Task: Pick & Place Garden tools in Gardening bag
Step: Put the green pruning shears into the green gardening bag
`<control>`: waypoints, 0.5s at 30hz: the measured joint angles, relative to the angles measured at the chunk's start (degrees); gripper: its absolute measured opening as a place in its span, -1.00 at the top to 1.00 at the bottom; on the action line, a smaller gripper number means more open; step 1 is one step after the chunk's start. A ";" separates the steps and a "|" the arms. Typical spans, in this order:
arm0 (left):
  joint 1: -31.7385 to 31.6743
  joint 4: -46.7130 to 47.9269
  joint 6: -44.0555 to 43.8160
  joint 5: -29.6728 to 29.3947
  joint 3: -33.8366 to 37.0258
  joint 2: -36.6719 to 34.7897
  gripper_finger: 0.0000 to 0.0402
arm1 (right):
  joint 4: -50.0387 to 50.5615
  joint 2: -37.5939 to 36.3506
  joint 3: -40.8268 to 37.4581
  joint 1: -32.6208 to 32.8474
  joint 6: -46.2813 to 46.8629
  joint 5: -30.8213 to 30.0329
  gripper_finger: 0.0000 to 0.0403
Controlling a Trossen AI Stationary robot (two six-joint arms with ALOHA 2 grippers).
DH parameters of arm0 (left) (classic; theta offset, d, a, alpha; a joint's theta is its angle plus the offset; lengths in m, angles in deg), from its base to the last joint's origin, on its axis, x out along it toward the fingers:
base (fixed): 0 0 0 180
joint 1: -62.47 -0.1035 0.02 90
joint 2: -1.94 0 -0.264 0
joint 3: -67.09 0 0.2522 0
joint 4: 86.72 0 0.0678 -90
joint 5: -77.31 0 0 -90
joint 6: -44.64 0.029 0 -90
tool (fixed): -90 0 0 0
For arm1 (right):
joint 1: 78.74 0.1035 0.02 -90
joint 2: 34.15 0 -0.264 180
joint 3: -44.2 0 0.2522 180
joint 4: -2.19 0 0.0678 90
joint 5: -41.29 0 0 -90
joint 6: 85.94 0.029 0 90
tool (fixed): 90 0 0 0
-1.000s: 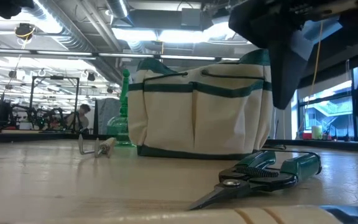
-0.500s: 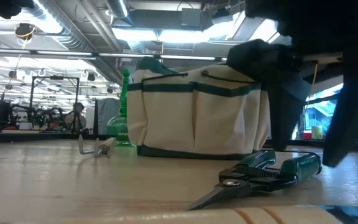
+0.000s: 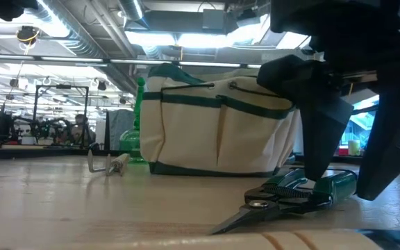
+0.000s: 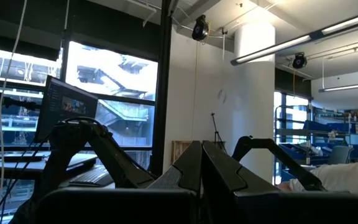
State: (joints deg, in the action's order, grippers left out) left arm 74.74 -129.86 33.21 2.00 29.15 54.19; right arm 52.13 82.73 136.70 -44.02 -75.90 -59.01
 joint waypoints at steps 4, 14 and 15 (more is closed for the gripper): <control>0.00 0.00 -0.01 0.00 0.00 0.00 0.97 | -0.02 0.00 0.00 -0.25 2.09 0.24 0.11; 0.00 0.00 0.03 0.00 0.00 0.00 0.97 | 0.98 0.00 0.00 -0.28 3.58 0.66 0.22; 0.00 0.00 0.03 0.00 0.00 0.00 0.97 | 1.12 0.00 0.00 -0.28 3.67 0.65 0.24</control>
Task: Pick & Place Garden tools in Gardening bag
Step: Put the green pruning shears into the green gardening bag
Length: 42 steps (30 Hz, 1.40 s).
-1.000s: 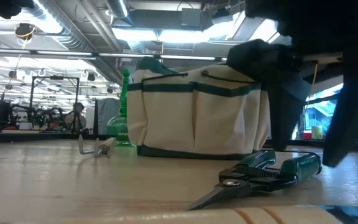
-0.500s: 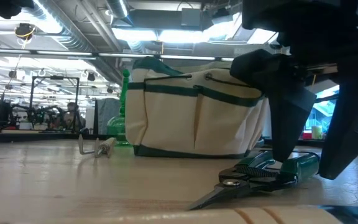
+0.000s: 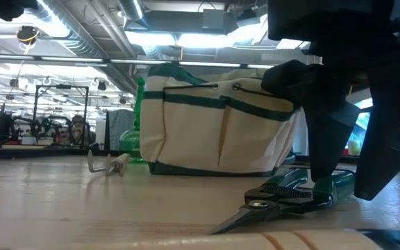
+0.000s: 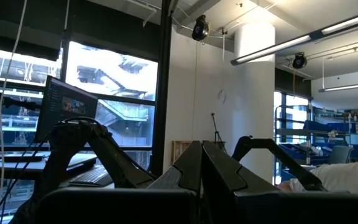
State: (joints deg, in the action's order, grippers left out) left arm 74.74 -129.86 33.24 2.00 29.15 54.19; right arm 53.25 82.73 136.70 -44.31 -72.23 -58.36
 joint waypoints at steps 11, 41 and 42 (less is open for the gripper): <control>0.00 0.15 0.11 0.00 0.00 0.00 0.97 | 0.54 0.00 1.73 -0.09 2.42 -1.09 0.26; 0.17 0.17 -2.43 0.58 0.00 0.00 0.97 | 3.23 0.00 2.34 -1.22 44.39 6.94 0.10; 0.17 0.17 -2.43 0.59 0.00 0.00 0.97 | 3.23 0.00 2.34 -1.22 44.90 7.35 0.10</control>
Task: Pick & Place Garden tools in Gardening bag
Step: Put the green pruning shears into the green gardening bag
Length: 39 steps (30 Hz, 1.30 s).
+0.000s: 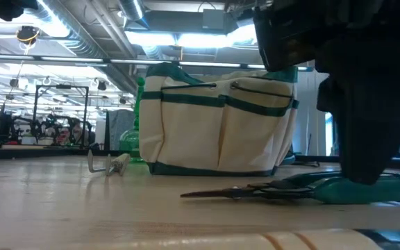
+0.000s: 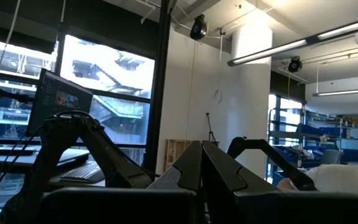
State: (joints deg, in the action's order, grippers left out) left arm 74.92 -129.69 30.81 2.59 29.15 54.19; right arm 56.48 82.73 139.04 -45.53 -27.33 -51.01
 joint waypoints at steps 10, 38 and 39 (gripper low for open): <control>0.00 -0.02 0.00 0.02 0.00 0.00 0.97 | -0.41 0.00 0.00 0.02 0.85 0.45 0.10; 0.00 0.10 2.54 -0.20 0.00 0.02 0.97 | 10.83 3.43 6.63 0.42 -2.03 4.38 0.89; 0.00 0.15 2.45 -0.20 0.00 0.02 0.97 | 12.33 3.43 8.16 0.58 -2.04 4.43 0.89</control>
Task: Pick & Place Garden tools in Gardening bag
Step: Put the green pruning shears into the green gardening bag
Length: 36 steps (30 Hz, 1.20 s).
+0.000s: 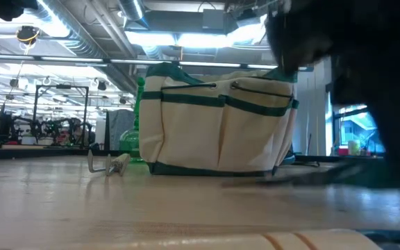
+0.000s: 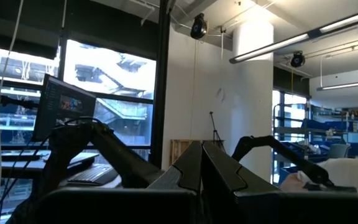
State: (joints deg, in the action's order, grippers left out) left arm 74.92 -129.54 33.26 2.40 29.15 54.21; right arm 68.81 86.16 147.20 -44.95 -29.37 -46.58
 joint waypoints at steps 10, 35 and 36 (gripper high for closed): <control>-0.07 6.45 -1.38 -3.44 0.01 -0.01 0.97 | 15.01 -0.22 12.56 1.12 -1.06 0.54 0.89; 7.49 62.93 9.29 -30.89 -23.11 16.19 0.97 | 19.87 -0.39 30.13 -1.33 -12.03 -10.73 0.89; 8.20 65.27 8.72 -32.49 -24.55 16.58 0.97 | 18.37 -0.39 30.13 -1.37 -12.49 -11.09 0.89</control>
State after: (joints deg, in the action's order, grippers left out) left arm 83.12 -64.27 41.99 -30.09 4.59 70.79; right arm 87.19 85.77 177.33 -46.31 -41.87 -57.67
